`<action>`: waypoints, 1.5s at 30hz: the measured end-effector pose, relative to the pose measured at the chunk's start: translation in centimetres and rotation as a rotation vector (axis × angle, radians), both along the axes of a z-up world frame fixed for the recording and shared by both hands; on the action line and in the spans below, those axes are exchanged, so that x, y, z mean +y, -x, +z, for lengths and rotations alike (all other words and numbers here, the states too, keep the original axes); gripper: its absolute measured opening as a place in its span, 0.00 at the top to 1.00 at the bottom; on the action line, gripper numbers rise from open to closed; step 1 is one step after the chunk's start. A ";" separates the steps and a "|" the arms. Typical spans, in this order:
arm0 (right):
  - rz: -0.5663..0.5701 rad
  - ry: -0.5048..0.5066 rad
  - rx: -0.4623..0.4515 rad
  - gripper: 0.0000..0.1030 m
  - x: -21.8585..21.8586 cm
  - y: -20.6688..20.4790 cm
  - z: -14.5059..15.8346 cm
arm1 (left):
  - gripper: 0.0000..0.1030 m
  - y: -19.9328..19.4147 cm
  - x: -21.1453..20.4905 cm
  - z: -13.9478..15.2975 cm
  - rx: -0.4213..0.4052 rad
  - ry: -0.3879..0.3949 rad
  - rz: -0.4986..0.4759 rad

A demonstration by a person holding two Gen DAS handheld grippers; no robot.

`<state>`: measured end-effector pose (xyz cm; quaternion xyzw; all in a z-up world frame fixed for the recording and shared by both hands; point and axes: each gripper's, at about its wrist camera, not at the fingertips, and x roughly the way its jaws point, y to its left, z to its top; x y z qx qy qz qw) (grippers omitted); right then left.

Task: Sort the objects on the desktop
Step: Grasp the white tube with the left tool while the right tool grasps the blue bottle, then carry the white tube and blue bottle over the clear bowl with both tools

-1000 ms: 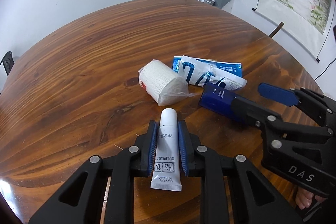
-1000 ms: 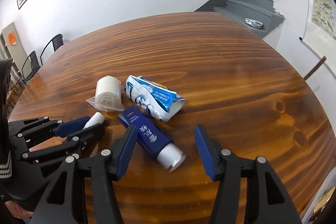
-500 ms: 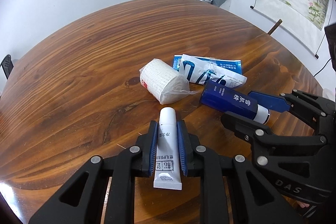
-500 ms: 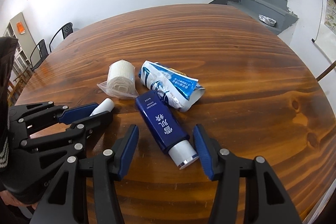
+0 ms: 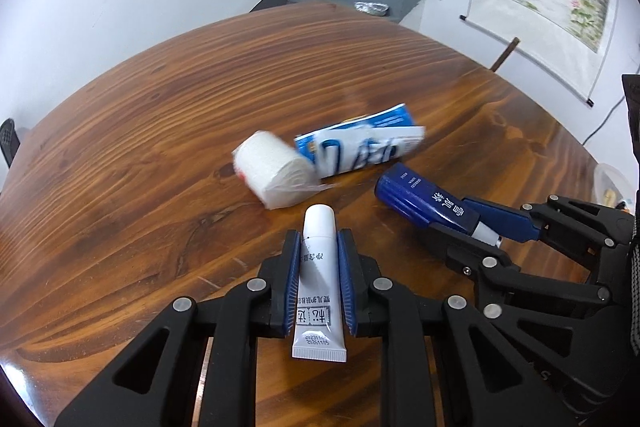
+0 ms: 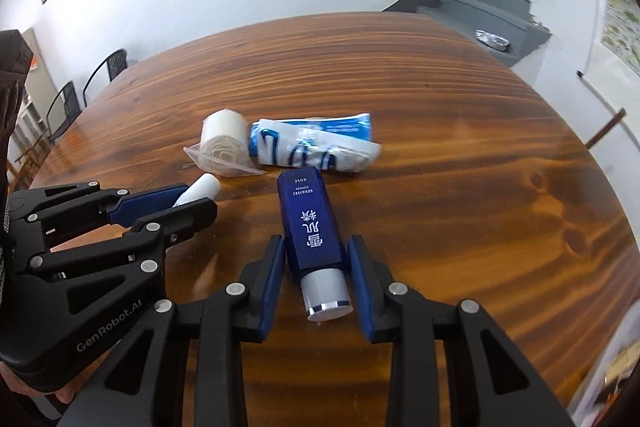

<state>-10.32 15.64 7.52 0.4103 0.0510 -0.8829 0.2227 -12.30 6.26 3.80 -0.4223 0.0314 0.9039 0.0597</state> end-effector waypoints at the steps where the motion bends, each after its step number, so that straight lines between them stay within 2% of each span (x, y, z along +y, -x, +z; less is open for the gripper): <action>1: -0.012 0.015 0.002 0.66 0.4 -0.1 0.1 | 0.80 -0.1 0.1 0.1 0.002 -0.001 -0.004; 9: -0.151 0.132 0.024 0.66 4.3 -1.9 1.0 | 0.80 -1.2 2.0 1.1 0.027 -0.005 -0.050; 13: -0.178 0.156 0.011 0.66 5.2 -2.8 0.8 | 0.80 -1.7 2.8 1.6 0.043 -0.005 -0.072; 23: -0.205 0.124 -0.033 0.66 5.9 -3.6 -0.4 | 0.80 -2.3 3.0 2.7 0.070 -0.021 -0.082; 36: -0.212 0.032 -0.029 0.68 4.1 -2.3 -0.7 | 0.80 -3.0 3.5 3.8 0.102 -0.035 -0.084; 45: -0.260 0.099 0.011 0.68 5.4 -4.9 0.4 | 0.80 -3.5 4.0 4.2 0.128 -0.037 -0.078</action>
